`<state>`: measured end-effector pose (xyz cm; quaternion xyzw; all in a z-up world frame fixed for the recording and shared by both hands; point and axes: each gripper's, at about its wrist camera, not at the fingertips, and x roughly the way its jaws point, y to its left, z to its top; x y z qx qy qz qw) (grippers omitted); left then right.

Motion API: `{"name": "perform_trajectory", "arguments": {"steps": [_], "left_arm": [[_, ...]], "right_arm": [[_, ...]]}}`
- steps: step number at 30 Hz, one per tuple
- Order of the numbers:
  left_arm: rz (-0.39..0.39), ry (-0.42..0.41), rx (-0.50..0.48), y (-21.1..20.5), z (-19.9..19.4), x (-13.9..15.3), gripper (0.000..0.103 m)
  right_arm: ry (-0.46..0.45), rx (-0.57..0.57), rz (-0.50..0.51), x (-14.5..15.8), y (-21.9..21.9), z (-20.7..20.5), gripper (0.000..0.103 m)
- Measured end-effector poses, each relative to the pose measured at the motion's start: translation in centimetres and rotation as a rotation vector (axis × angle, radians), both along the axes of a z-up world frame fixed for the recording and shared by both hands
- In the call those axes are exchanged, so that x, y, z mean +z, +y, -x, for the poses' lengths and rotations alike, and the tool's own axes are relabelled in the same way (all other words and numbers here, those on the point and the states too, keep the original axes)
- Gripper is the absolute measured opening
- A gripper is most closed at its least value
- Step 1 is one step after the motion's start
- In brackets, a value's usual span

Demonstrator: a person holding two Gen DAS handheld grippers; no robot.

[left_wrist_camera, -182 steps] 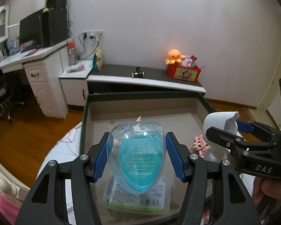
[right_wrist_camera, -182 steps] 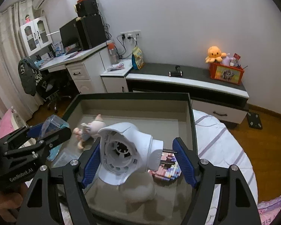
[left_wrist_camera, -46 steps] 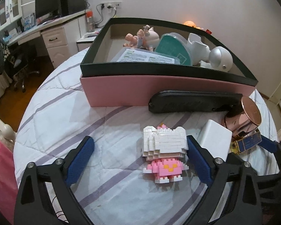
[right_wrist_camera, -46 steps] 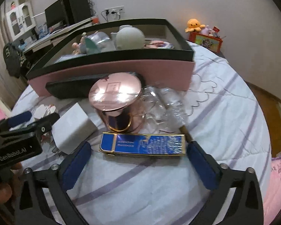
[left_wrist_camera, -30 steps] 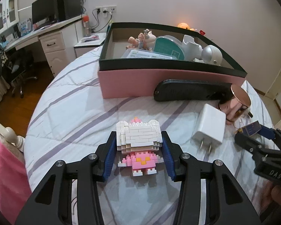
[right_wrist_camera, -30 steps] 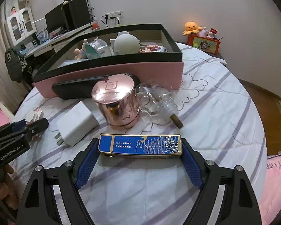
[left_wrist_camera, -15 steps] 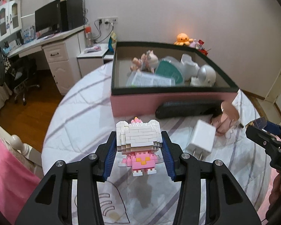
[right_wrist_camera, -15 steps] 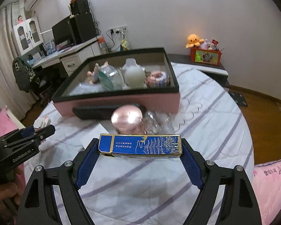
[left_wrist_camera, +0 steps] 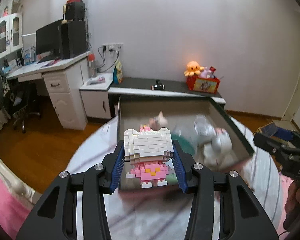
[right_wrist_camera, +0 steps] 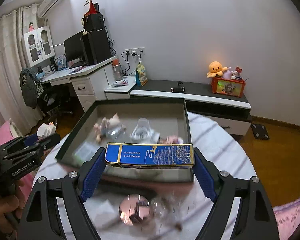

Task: Organize rigid objects
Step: 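Carry the block figure and blue box into the pink box and open both tools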

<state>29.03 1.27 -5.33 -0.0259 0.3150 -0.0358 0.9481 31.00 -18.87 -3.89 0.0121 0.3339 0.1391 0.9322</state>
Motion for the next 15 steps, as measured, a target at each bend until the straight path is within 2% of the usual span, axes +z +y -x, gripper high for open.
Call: {"name": "perform_trajectory", "arguments": {"steps": [7,15], "left_arm": [[0.003,0.038,-0.019,-1.0,-6.8,-1.2,0.046],[-0.002,0.108,-0.027,-1.9,-11.7,-3.8,0.046]], "right_arm": [[0.039,0.009,0.009,-1.1,0.7,-6.5,0.084],[0.129,0.018,0.002,-4.2,0.9,-12.0,0.084]]}}
